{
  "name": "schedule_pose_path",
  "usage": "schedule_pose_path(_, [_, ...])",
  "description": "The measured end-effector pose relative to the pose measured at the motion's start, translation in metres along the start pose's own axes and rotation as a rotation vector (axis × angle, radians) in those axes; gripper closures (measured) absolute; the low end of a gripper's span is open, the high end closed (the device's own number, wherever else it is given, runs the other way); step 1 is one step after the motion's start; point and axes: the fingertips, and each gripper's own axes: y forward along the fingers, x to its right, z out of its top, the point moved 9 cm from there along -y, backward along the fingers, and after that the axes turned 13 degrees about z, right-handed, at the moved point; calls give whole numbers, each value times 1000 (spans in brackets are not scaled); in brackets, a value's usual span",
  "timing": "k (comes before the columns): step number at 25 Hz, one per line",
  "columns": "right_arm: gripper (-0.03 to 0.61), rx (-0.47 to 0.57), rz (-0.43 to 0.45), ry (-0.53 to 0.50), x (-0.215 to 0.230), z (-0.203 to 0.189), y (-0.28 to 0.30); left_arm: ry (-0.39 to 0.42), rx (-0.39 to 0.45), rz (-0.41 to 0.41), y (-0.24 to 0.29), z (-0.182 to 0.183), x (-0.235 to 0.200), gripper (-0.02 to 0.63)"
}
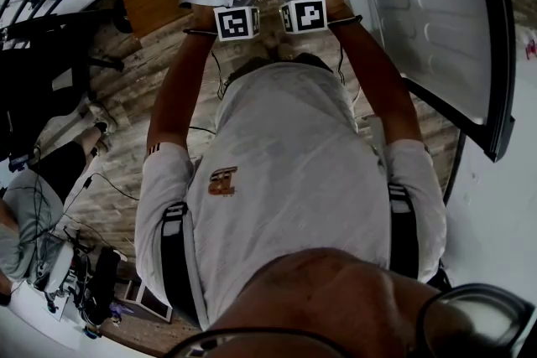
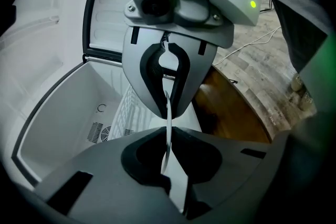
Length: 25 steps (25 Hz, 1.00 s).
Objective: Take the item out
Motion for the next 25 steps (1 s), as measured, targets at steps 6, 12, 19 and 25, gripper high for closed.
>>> schedule_pose_path(6, [535,9,-40,9,8,8,-21,15,9,28,-14,9,-19,574])
schedule_pose_path(12, [535,22,-64,5,14,17,-42,16,9,46,-31,16,-36,574])
schedule_pose_path(19, [535,35,-90,8,24,24,-66,21,13,71,-45,26,-56,574])
schedule_pose_path(25, [535,39,-106,10,38,28,-89,16,17,83,-54,37,-79,574])
